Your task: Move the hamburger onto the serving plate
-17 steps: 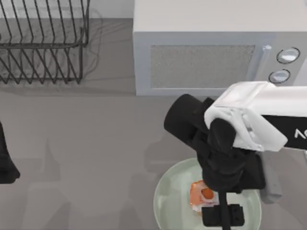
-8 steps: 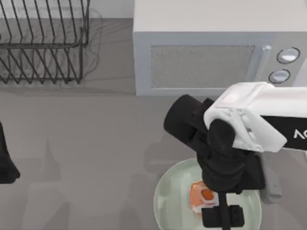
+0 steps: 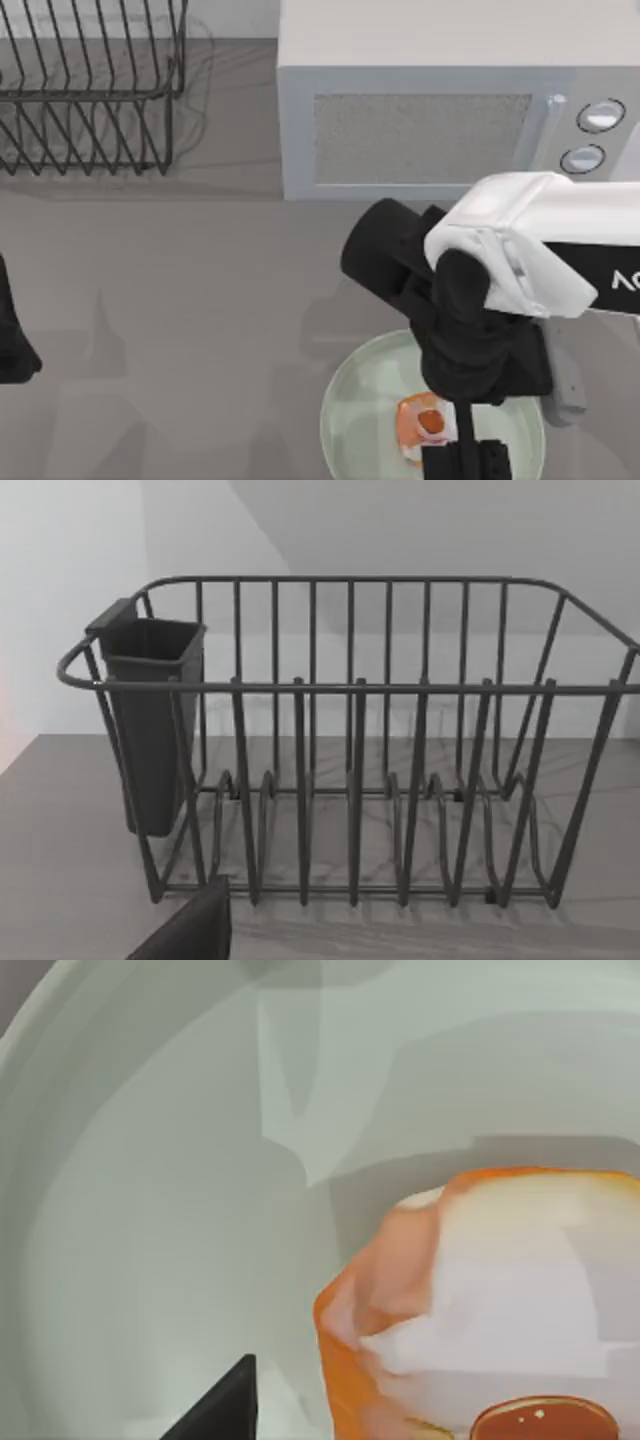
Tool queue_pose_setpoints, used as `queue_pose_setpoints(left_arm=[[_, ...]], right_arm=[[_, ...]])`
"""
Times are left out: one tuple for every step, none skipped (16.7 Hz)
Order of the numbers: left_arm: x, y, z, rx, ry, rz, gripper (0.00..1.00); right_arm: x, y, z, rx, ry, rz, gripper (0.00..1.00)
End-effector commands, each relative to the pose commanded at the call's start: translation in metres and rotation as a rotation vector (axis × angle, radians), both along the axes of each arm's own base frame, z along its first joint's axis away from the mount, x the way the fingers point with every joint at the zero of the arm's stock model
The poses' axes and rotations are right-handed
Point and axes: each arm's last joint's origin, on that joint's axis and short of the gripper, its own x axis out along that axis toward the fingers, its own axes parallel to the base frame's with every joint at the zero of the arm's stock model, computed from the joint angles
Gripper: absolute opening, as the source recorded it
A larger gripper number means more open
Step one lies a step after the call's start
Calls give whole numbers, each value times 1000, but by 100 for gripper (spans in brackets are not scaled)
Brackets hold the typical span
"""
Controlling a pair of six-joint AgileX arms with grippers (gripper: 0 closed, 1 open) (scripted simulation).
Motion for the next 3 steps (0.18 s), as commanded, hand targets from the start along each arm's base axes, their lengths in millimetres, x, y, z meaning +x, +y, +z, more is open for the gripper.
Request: queue_pose_setpoints(left_arm=[[0,0,0,0,0,0,100],[0,0,0,0,0,0,100],[0,0,0,0,0,0,100]], right_arm=[[0,0,0,0,0,0,100],[0,0,0,0,0,0,100],[0,0,0,0,0,0,100]])
